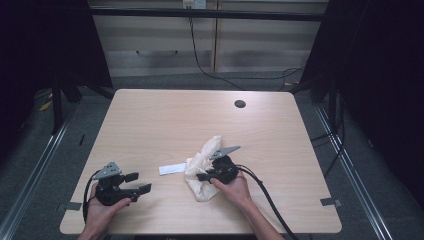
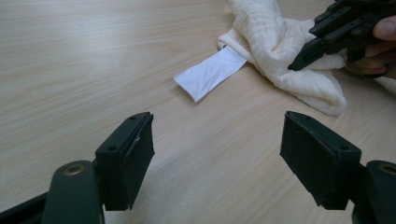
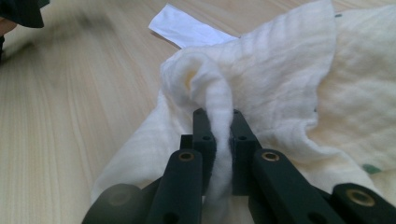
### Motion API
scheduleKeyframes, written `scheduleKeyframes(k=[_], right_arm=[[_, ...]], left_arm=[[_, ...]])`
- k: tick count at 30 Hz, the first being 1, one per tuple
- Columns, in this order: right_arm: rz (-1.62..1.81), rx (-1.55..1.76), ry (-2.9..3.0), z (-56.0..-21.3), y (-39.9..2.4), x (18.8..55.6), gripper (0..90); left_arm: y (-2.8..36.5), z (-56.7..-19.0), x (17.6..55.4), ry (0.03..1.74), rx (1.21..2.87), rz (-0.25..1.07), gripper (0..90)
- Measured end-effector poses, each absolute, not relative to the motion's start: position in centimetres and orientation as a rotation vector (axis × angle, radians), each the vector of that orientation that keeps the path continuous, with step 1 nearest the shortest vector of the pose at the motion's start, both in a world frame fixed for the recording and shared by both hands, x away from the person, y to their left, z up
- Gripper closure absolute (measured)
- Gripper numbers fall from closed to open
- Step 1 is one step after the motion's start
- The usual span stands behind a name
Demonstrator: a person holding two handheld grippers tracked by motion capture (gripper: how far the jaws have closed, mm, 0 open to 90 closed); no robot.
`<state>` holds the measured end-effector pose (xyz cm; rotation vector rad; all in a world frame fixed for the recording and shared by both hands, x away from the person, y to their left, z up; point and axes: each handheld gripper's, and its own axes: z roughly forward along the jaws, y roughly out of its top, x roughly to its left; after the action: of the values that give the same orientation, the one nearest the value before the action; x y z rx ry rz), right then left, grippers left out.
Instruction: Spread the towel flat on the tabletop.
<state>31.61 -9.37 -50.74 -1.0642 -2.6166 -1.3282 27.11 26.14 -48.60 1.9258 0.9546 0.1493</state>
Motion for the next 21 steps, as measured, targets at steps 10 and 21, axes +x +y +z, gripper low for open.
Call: scheduleKeyframes(k=[10,21], right_arm=[[-1.450,-0.994,-2.639,-48.4,-9.6,30.7,57.4],[-1.572,-1.174,-2.620,-44.3,-17.4,29.3,44.5]], left_arm=[[26.3,-48.6,27.1,0.959,1.926,0.156,25.5],[26.1,-48.7,27.1,0.960,1.943,0.161,26.0]])
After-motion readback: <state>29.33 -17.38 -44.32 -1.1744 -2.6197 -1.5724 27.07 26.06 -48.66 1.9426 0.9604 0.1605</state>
